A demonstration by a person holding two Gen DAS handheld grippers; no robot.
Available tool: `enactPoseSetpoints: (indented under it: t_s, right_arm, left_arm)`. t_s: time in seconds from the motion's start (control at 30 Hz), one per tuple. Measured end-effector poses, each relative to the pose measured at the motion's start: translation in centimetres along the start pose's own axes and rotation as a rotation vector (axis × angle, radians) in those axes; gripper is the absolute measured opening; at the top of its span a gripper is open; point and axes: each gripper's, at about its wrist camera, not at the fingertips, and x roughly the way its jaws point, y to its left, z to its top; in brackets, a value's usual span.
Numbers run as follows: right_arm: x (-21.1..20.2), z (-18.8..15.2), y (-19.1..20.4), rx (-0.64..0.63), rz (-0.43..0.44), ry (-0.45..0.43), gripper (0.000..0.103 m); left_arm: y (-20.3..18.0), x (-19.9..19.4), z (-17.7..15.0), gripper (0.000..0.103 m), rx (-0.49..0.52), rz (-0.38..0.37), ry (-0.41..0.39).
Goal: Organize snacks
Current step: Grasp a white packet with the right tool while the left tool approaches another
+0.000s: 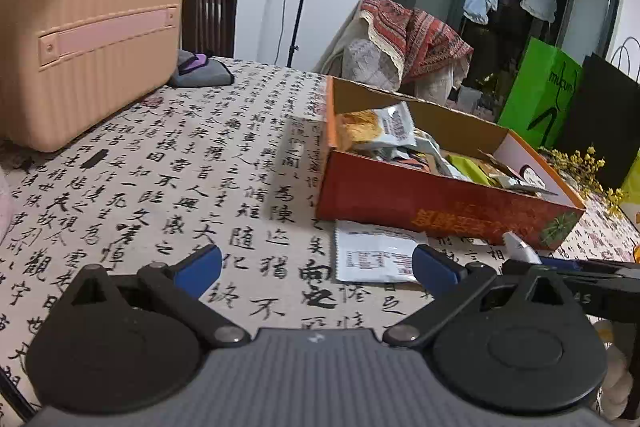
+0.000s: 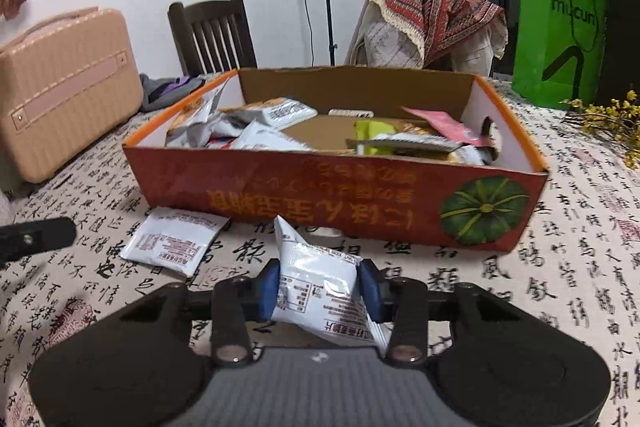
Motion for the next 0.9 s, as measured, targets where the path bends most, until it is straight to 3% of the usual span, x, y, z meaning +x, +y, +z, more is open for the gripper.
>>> enactPoseSetpoints:
  t_s: [0.47, 0.73, 0.9]
  right_arm:
    - [-3.1, -1.1, -6.3, 0.109, -0.044, -0.108, 0.041]
    - [-2.7, -1.6, -7.4, 0.158, -0.021, -0.121, 0.041]
    - [-2.6, -1.7, -7.6, 0.176, -0.028, -0.118, 0.041]
  left_arm:
    - [-5.1, 2.7, 0.5, 0.103, 0.092, -0.019, 0.072]
    - [-7.4, 6.1, 0.5, 0.103, 0.172, 0.024, 0.154]
    - [-7.3, 8.8, 0.8, 0.103, 0.151, 0.072, 0.211]
